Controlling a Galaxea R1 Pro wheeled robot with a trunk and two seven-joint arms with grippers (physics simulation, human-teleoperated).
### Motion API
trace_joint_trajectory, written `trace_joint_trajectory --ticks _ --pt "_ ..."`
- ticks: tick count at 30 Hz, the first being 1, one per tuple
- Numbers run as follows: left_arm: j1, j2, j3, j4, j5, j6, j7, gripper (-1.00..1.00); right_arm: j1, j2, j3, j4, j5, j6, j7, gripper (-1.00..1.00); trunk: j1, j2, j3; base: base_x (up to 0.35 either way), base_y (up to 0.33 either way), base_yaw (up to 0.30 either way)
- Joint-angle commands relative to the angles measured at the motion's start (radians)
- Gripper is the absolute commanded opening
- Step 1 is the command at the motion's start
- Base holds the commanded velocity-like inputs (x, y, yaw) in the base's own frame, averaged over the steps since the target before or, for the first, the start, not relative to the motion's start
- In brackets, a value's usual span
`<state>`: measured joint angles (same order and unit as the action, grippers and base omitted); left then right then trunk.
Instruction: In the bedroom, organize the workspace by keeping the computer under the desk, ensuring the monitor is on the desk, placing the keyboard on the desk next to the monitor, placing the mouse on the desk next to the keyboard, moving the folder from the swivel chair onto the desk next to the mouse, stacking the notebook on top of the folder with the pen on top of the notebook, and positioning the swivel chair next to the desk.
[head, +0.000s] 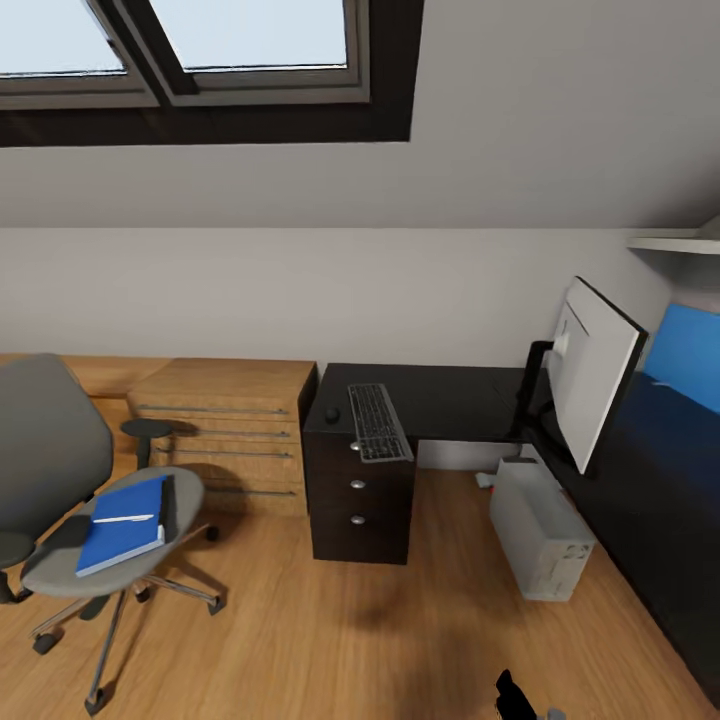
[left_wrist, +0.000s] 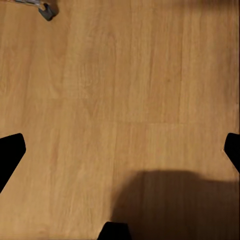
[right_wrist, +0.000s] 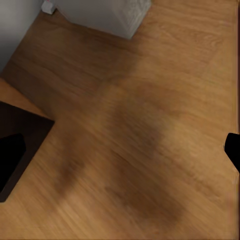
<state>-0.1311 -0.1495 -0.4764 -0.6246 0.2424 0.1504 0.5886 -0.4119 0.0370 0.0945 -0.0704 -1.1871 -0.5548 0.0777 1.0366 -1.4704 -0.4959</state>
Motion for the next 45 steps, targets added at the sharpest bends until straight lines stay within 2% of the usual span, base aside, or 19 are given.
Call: trace_joint_trajectory --ticks 1,3,7,8,9,11,12,13,16,17,22,25,26,30,34,37,39,42,45 --pt "-0.001 0.001 -0.005 -0.002 0.005 0.005 0.008 1.00 -0.001 0.000 0.008 0.001 -0.011 -0.003 0.005 1.00 0.000 -0.001 -0.001 -0.033 -0.341 0.000" --pt "-0.001 0.001 -0.005 -0.001 0.005 0.004 0.008 1.00 -0.001 0.000 0.008 0.001 -0.011 -0.003 0.005 1.00 0.000 -0.001 -0.001 -0.097 -0.310 0.000" --pt "-0.001 0.003 -0.001 -0.002 0.006 -0.002 0.009 1.00 -0.001 0.005 0.015 0.001 0.006 -0.055 0.005 1.00 0.000 -0.001 -0.001 -0.248 -0.200 0.000" --pt "-0.001 0.003 0.050 -0.006 0.030 -0.084 0.009 1.00 -0.001 0.006 0.022 0.001 0.101 -0.105 0.007 1.00 0.000 -0.001 -0.001 -0.279 -0.176 0.000" --pt "-0.001 0.003 0.060 -0.008 0.034 -0.100 0.009 1.00 -0.001 0.006 0.022 0.000 0.125 -0.109 0.008 1.00 0.000 -0.001 -0.001 -0.280 -0.175 0.000" --pt "-0.001 0.002 0.098 -0.036 0.045 -0.151 0.010 1.00 -0.001 0.005 0.024 -0.008 0.236 -0.121 0.010 1.00 0.000 -0.001 -0.001 -0.255 -0.160 0.000" --pt "-0.001 0.002 0.105 -0.051 0.046 -0.158 0.010 1.00 -0.001 0.004 0.023 -0.012 0.264 -0.123 0.009 1.00 0.000 -0.001 -0.001 -0.183 -0.115 0.000" --pt "-0.001 0.002 0.115 -0.086 0.048 -0.169 0.011 1.00 -0.001 0.001 0.023 -0.025 0.314 -0.122 0.008 1.00 0.000 -0.001 -0.001 -0.117 -0.074 0.000" --pt "-0.001 0.002 0.124 -0.151 0.050 -0.178 0.012 1.00 -0.002 -0.004 0.023 -0.070 0.373 -0.117 0.004 1.00 0.000 -0.001 -0.001 -0.076 -0.048 0.000" --pt "-0.001 0.003 0.128 -0.199 0.051 -0.180 0.012 1.00 -0.003 -0.008 0.023 -0.115 0.399 -0.110 0.000 1.00 0.000 -0.001 -0.001 -0.038 -0.024 0.000" --pt "-0.001 0.001 0.133 -0.342 0.052 -0.142 0.013 1.00 -0.004 -0.021 0.023 -0.257 0.442 -0.041 -0.036 1.00 0.000 -0.001 -0.001 -0.021 -0.013 0.000" --pt "-0.001 0.000 0.135 -0.459 0.052 -0.046 0.013 1.00 -0.004 -0.034 0.023 -0.363 0.477 0.055 -0.097 1.00 0.000 -0.001 -0.001 -0.008 -0.005 0.000" --pt "-0.001 -0.001 0.136 -0.550 0.052 0.050 0.014 1.00 -0.004 -0.043 0.023 -0.448 0.511 0.145 -0.157 1.00 0.000 -0.001 -0.001 -0.004 -0.003 0.000" --pt "-0.001 -0.007 0.137 -0.722 0.052 0.268 0.017 1.00 -0.004 -0.054 0.022 -0.648 0.591 0.372 -0.309 1.00 0.000 -0.001 -0.001 -0.002 -0.002 0.000" --pt "-0.003 -0.024 0.137 -0.833 0.052 0.429 0.020 1.00 -0.006 -0.057 0.020 -0.864 0.652 0.651 -0.472 1.00 0.000 -0.001 -0.001 -0.001 0.000 0.000" --pt "-0.008 -0.025 0.138 -0.870 0.053 0.487 0.020 1.00 -0.009 -0.059 0.013 -1.013 0.671 0.850 -0.566 1.00 0.000 -0.001 -0.001 0.000 0.000 0.000" --pt "-0.014 -0.025 0.140 -0.883 0.053 0.516 0.020 1.00 -0.010 -0.061 -0.009 -1.131 0.673 0.982 -0.611 1.00 0.000 -0.001 -0.001 0.000 0.000 0.000" --pt "-0.017 -0.025 0.142 -0.875 0.053 0.526 0.020 1.00 -0.008 -0.061 -0.032 -1.208 0.667 1.045 -0.626 1.00 0.000 -0.001 -0.001 0.000 0.000 0.000" --pt "-0.019 -0.025 0.143 -0.848 0.054 0.526 0.020 1.00 -0.004 -0.059 -0.044 -1.248 0.663 1.075 -0.630 1.00 0.000 -0.001 -0.001 0.000 0.000 0.000"
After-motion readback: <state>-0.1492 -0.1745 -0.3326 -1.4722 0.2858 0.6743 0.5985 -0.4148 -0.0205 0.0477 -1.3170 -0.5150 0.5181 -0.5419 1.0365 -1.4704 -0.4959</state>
